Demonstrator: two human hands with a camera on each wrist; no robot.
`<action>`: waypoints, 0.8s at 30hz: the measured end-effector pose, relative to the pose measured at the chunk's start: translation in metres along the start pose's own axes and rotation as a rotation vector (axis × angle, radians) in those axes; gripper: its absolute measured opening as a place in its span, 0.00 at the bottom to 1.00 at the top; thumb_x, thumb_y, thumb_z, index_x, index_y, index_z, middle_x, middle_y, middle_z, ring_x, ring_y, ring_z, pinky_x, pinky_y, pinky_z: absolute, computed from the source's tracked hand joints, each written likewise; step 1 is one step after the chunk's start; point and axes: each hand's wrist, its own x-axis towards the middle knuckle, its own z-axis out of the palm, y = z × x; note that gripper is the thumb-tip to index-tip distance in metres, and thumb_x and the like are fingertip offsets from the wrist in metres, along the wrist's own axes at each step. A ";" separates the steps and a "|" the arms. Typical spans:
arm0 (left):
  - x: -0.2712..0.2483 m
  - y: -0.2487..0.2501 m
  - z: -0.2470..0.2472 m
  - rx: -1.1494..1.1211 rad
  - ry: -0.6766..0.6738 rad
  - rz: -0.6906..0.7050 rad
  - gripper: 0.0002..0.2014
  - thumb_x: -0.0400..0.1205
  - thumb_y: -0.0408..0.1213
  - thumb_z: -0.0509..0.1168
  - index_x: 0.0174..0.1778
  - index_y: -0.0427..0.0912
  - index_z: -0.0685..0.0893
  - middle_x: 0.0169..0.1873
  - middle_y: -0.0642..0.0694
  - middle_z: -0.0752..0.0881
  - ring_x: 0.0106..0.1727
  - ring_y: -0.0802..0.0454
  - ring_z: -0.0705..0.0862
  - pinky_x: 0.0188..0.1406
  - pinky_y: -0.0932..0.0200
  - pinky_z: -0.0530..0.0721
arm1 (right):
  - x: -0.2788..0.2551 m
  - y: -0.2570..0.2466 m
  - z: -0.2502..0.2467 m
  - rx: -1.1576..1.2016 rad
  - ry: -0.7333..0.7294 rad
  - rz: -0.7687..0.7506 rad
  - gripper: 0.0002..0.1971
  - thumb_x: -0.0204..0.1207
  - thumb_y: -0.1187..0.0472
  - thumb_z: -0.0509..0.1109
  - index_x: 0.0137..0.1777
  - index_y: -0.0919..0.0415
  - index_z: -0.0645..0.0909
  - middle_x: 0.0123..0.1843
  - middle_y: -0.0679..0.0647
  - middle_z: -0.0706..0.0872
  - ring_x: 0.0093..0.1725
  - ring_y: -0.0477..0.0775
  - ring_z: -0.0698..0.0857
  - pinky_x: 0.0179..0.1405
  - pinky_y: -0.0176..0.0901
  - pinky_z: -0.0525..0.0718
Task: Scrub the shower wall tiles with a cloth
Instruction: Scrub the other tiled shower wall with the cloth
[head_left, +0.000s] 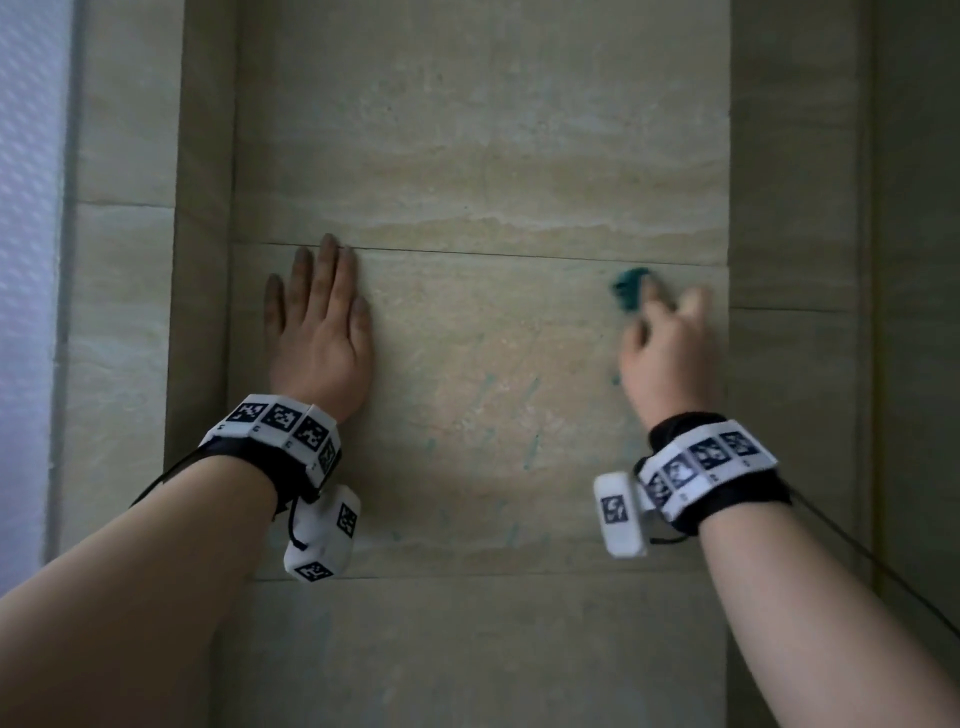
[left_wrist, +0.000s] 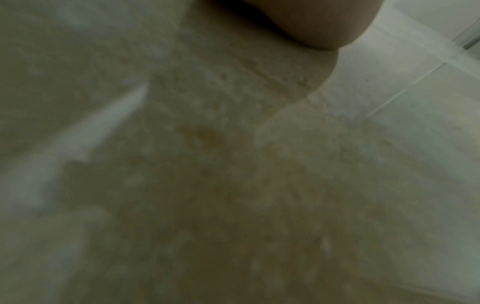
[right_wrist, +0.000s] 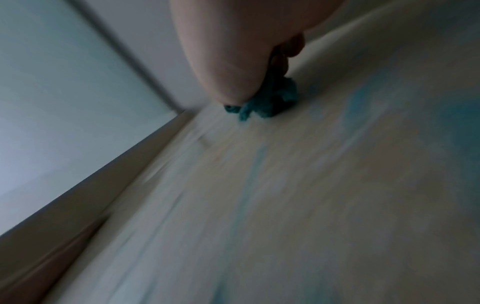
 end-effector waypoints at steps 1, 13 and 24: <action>-0.001 0.000 0.001 0.004 0.012 -0.004 0.29 0.86 0.48 0.36 0.85 0.48 0.48 0.85 0.52 0.45 0.85 0.52 0.42 0.79 0.53 0.32 | 0.004 0.012 -0.007 -0.005 0.046 0.137 0.21 0.83 0.63 0.61 0.76 0.61 0.73 0.64 0.62 0.71 0.42 0.55 0.77 0.45 0.46 0.81; -0.002 0.000 -0.005 -0.038 -0.045 0.015 0.29 0.86 0.48 0.36 0.85 0.46 0.48 0.85 0.51 0.45 0.85 0.52 0.41 0.81 0.49 0.33 | -0.047 -0.106 0.041 0.095 -0.155 -0.591 0.20 0.64 0.73 0.75 0.57 0.65 0.86 0.41 0.64 0.81 0.22 0.59 0.75 0.19 0.44 0.74; -0.002 0.001 -0.004 0.014 -0.042 0.010 0.29 0.86 0.48 0.35 0.85 0.46 0.46 0.85 0.51 0.43 0.85 0.52 0.40 0.79 0.53 0.30 | -0.048 -0.100 0.047 0.097 -0.006 -0.123 0.19 0.76 0.70 0.67 0.68 0.67 0.77 0.55 0.64 0.78 0.36 0.63 0.82 0.33 0.50 0.84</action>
